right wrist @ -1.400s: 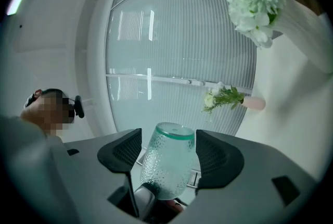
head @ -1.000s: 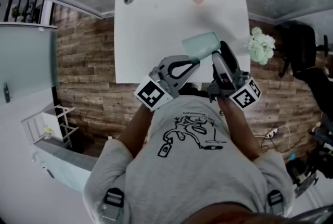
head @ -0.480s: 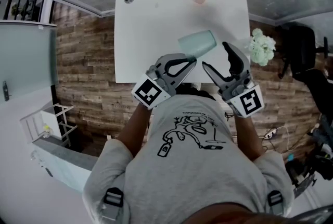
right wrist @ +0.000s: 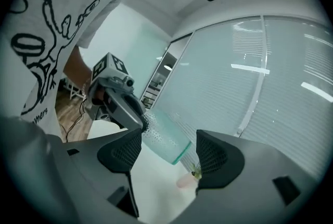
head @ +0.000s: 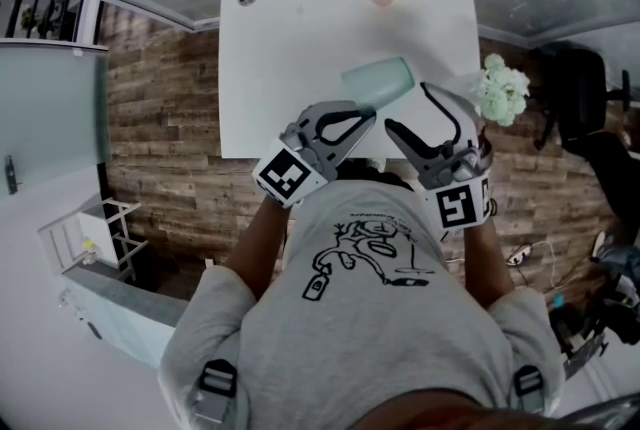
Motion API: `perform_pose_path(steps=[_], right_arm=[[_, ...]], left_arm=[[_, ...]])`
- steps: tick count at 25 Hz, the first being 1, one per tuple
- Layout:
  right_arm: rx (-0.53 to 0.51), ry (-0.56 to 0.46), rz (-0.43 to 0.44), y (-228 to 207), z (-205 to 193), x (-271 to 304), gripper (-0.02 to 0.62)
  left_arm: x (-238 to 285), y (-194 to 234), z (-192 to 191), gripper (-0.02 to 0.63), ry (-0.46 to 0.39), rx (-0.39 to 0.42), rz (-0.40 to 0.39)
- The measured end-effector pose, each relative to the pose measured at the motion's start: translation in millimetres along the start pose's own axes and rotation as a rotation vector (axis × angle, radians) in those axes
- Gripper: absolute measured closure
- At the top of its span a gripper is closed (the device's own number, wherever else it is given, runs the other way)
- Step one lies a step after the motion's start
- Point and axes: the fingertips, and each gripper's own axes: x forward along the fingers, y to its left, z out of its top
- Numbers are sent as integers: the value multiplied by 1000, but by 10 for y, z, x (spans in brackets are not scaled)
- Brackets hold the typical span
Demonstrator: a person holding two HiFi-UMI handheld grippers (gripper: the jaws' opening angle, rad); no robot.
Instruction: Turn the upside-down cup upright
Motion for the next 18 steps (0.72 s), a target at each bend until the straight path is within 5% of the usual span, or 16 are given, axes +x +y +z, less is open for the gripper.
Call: perform_pose_path(steps=[9, 18], right_arm=[[-324, 162, 21, 136, -219, 117, 262], [-521, 271, 29, 160, -317, 232, 250]], left_arm=[[41, -37, -76, 591, 31, 0, -20], [58, -117, -135, 591, 54, 3, -34]])
